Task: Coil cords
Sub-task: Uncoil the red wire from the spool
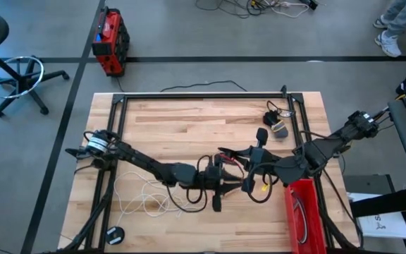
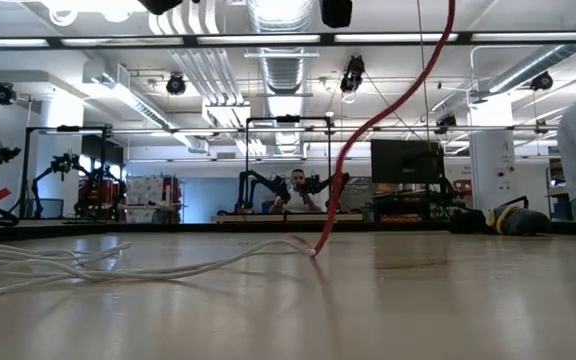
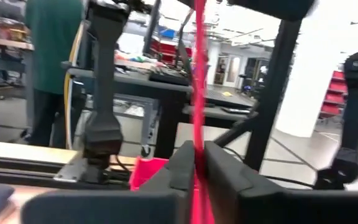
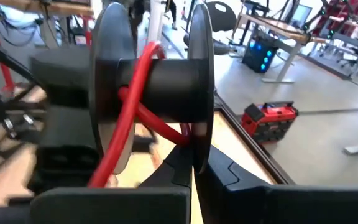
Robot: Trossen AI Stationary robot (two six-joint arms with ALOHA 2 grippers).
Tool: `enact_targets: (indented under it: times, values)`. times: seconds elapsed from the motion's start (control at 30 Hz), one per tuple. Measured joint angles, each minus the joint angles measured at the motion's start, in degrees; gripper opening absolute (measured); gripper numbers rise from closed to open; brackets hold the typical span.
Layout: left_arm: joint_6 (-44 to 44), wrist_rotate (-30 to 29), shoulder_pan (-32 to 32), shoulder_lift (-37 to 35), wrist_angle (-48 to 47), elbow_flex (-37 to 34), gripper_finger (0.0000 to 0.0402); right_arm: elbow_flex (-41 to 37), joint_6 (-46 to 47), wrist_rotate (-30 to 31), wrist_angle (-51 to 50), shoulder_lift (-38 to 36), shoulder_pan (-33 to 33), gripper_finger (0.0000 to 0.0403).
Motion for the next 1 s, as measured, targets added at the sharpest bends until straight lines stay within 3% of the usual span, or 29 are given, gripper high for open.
enact_targets:
  times: [0.07, 0.43, 0.63, 0.83, 1.0]
  values:
    - [0.0, 0.1, -0.6, 0.0, 0.3, -0.1, 0.0011, 0.0, 1.2, 0.5, -2.1, 0.0, -0.1, 0.0]
    - [0.3, 1.2, -2.2, -4.4, -0.8, 0.2, 0.0007, 0.0, 7.3, 1.4, -14.9, 0.2, -0.6, 0.0]
    - [0.5, 0.7, -2.6, -11.0, -9.2, -0.8, 0.0003, 0.0, 11.4, -0.3, -22.4, 0.7, -0.3, 0.0]
    - [-1.4, -9.1, -4.8, -20.0, -28.8, -3.5, 0.0003, 1.6, 12.9, -2.1, -22.6, -1.3, 2.8, 0.0]
    - [-4.7, -17.0, -6.7, -25.4, -27.4, -11.8, 0.0002, 5.1, 11.8, -3.7, -22.3, -2.2, 5.5, 0.0]
